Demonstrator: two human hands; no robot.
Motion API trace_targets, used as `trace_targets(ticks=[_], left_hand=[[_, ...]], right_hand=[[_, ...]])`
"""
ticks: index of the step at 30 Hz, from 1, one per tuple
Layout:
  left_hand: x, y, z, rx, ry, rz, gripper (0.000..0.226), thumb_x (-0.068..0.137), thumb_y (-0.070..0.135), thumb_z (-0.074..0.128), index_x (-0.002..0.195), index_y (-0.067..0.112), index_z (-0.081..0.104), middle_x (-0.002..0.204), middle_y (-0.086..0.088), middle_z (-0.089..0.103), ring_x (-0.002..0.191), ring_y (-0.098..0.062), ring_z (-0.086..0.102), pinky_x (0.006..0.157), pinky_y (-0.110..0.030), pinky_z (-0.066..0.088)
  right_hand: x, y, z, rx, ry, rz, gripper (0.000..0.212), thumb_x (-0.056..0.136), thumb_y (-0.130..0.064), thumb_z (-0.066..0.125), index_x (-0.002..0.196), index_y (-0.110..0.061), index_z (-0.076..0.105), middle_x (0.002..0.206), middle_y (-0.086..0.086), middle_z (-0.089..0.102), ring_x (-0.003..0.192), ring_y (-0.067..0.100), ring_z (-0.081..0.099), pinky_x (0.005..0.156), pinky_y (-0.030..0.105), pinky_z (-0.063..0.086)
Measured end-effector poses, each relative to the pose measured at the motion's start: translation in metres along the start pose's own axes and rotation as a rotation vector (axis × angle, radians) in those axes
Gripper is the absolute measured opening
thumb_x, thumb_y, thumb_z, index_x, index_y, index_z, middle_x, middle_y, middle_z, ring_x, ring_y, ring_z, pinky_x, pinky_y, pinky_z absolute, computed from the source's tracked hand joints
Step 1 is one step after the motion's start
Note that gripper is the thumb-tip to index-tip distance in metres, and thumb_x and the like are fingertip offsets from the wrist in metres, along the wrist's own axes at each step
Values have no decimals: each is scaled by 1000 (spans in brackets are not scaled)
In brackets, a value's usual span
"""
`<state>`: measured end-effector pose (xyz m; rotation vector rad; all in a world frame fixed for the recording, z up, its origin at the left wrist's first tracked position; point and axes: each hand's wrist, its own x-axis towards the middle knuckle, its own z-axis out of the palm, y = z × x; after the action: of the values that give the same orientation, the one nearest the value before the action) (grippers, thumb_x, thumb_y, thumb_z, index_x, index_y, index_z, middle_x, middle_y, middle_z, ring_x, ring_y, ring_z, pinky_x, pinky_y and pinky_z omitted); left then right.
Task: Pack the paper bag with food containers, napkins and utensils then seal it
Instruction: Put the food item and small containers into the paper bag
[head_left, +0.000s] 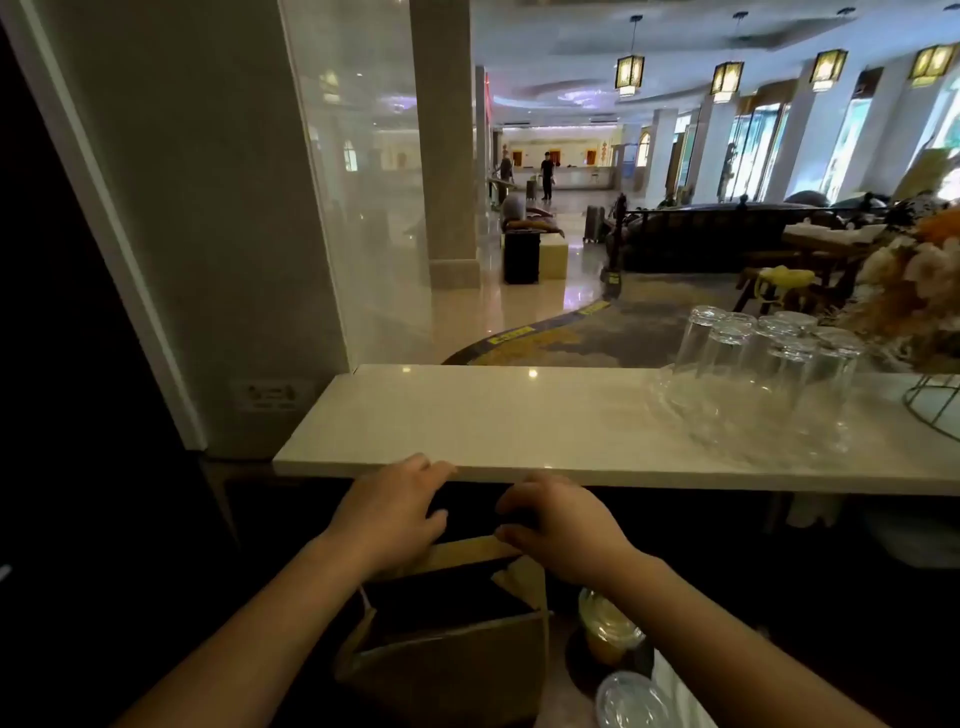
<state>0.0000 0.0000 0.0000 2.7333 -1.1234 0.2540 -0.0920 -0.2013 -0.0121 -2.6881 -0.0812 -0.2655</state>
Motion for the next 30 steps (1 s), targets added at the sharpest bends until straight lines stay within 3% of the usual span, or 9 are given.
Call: trace_targets(ticks=[3, 7, 11, 13, 16, 20, 22, 26, 30], left_hand=[[-10, -10, 11, -4, -159, -95, 51, 92, 49, 52, 140, 37, 41, 134, 9, 52, 118, -15, 52, 87, -33, 45], [-21, -14, 25, -32, -314, -161, 43, 90, 47, 57, 132, 35, 54, 124, 9, 61, 109, -12, 57, 84, -30, 47], [-32, -15, 35, -37, -243, -161, 12, 91, 35, 61, 103, 35, 63, 95, 12, 63, 85, -8, 57, 70, -28, 47], [-37, -15, 37, -80, -174, -177, 5, 92, 33, 58, 93, 37, 62, 87, 13, 60, 80, -5, 56, 69, -28, 48], [-42, -14, 38, -113, -73, -166, 6, 93, 32, 57, 91, 37, 58, 84, 13, 59, 79, -5, 54, 71, -31, 49], [-49, -16, 40, -131, 33, -121, 18, 94, 23, 53, 93, 36, 41, 79, 12, 54, 67, -7, 53, 57, -30, 44], [-54, -21, 43, -62, 57, -107, 26, 91, 15, 50, 87, 35, 34, 77, 10, 49, 63, -10, 49, 52, -31, 41], [-58, -30, 48, -22, 68, -134, 29, 87, 6, 53, 83, 33, 45, 80, 10, 51, 69, -11, 49, 56, -30, 42], [-54, -29, 55, -114, 70, -183, 26, 92, 26, 55, 115, 35, 58, 112, 15, 56, 103, -10, 54, 73, -28, 45]], right_hand=[[-4, 7, 15, -124, -31, 38, 32, 92, -41, 58, 122, -32, 63, 126, -10, 57, 116, 14, 52, 87, 32, 52], [-11, 12, 33, -127, -112, 66, 24, 91, -43, 57, 110, -33, 66, 116, -8, 58, 108, 16, 53, 84, 34, 53], [-23, 13, 40, -118, -79, 53, 29, 88, -52, 57, 108, -33, 64, 122, -11, 53, 112, 15, 46, 85, 31, 50], [-32, 8, 42, -168, 16, -89, 28, 89, -47, 53, 110, -33, 65, 125, -12, 53, 116, 15, 47, 88, 32, 49], [-46, -6, 46, -228, -62, -312, 35, 92, -52, 39, 111, -36, 64, 113, -14, 61, 109, 13, 51, 92, 35, 44], [-62, 1, 52, -369, -239, -253, 62, 91, -70, 14, 121, -38, 58, 111, -10, 61, 111, 19, 48, 104, 40, 19], [-74, 9, 54, -419, -259, -209, 71, 89, -73, 9, 111, -35, 63, 104, -8, 60, 105, 21, 50, 99, 43, 26], [-93, 22, 60, -465, -197, -184, 60, 86, -75, 27, 96, -34, 69, 98, -8, 59, 98, 18, 57, 86, 38, 46], [-97, 23, 67, -397, -281, -160, 31, 86, -52, 48, 105, -32, 63, 115, -5, 46, 116, 20, 43, 88, 35, 48]])
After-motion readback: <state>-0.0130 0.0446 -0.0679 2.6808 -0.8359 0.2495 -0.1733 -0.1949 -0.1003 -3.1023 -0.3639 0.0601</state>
